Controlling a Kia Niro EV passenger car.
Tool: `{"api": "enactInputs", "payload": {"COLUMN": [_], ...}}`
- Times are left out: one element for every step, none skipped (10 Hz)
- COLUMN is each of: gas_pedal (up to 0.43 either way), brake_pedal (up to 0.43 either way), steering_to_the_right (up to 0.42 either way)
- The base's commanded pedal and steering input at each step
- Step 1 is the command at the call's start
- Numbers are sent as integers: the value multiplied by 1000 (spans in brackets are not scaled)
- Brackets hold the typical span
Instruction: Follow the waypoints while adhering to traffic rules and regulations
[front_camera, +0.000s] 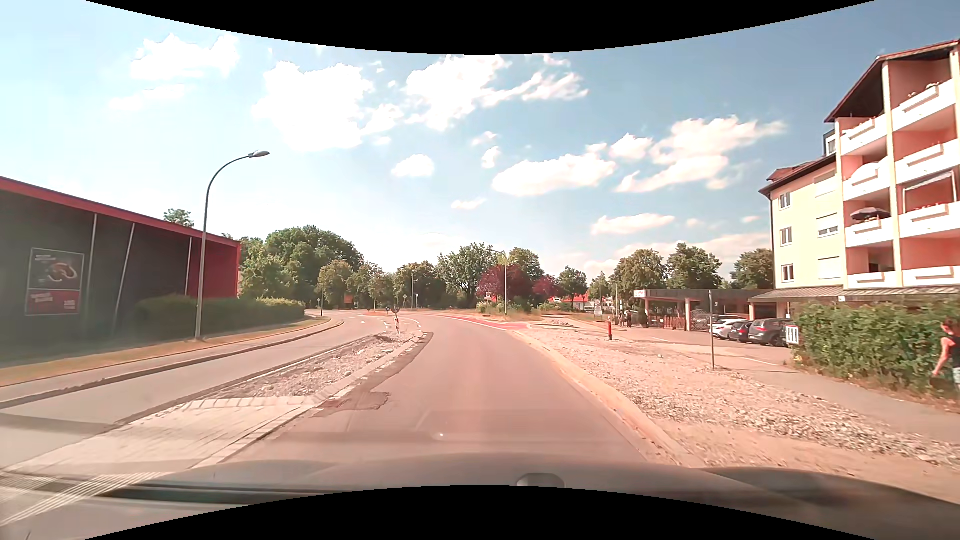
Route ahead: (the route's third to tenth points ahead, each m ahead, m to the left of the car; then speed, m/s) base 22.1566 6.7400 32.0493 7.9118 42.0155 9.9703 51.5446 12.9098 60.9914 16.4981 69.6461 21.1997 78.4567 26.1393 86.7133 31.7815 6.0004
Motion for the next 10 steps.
{"api": "enactInputs", "payload": {"gas_pedal": [299, 248, 228, 228, 228, 228, 228, 228, 228, 228], "brake_pedal": [0, 0, 0, 0, 0, 0, 0, 0, 0, 0], "steering_to_the_right": [-16, -16, -16, -16, -17, -18, -19, -20, -21, -21]}}
